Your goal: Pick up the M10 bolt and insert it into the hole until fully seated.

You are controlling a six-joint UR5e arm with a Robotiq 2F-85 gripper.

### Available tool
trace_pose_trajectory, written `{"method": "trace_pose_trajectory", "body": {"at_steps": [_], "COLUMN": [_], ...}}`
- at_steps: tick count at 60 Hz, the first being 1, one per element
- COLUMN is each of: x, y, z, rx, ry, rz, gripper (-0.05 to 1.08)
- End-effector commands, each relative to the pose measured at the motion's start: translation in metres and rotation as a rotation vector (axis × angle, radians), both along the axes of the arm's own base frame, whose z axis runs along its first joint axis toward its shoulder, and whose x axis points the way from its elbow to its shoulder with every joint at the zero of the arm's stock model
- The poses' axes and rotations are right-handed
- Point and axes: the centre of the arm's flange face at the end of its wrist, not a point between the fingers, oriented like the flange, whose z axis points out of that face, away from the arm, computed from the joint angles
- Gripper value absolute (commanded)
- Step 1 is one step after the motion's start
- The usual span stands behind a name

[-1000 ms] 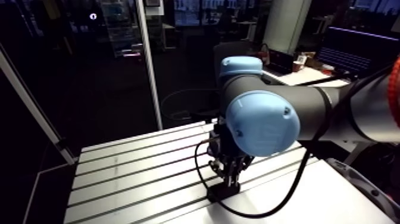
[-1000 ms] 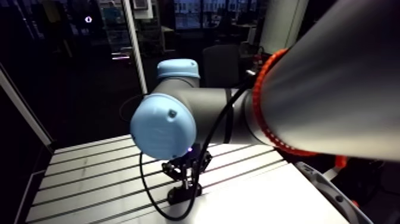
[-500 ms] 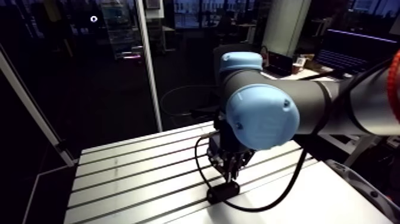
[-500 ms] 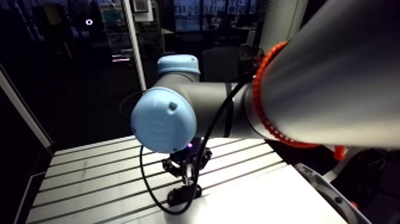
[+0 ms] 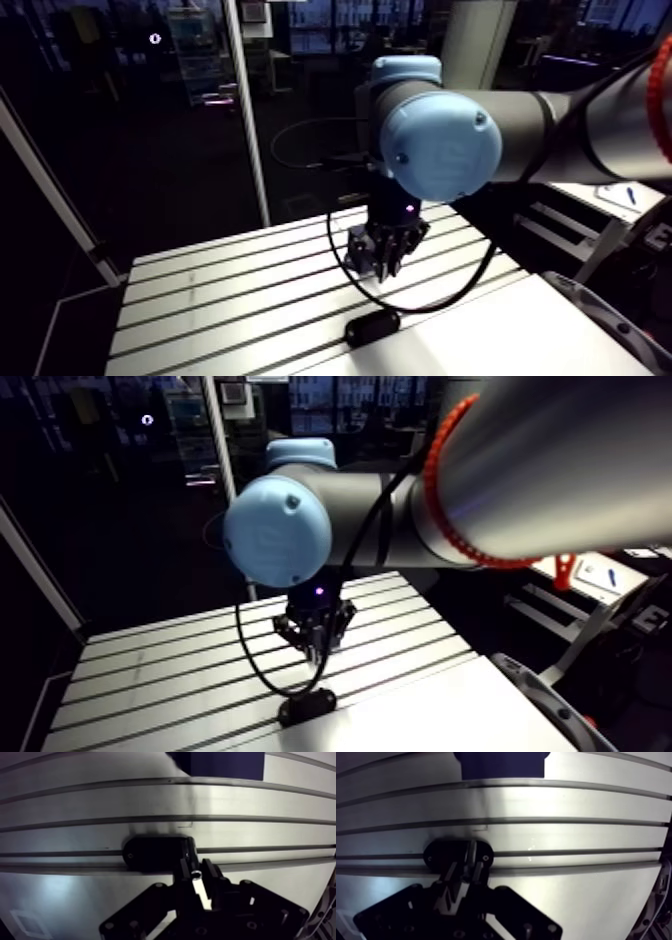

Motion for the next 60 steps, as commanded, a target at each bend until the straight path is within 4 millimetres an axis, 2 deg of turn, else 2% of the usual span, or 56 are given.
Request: {"method": "trace_pose_trajectory", "body": {"at_steps": [1, 11, 13, 26, 39, 60], "x": [-0.020, -0.035, -0.041, -0.064, -0.085, -0.114], "y": [0.007, 0.013, 0.016, 0.024, 0.033, 0.045], "z": [0.035, 0.061, 0.071, 0.088, 0.093, 0.075], "rx": [-0.004, 0.000, 0.003, -0.018, -0.033, -0.049], "ry": [0.001, 0.005, 0.006, -0.062, -0.106, -0.176], "rz": [-0.043, -0.085, -0.102, -0.145, -0.172, -0.193], "gripper": [1.07, 1.08, 1.08, 1.08, 1.08, 1.08]}}
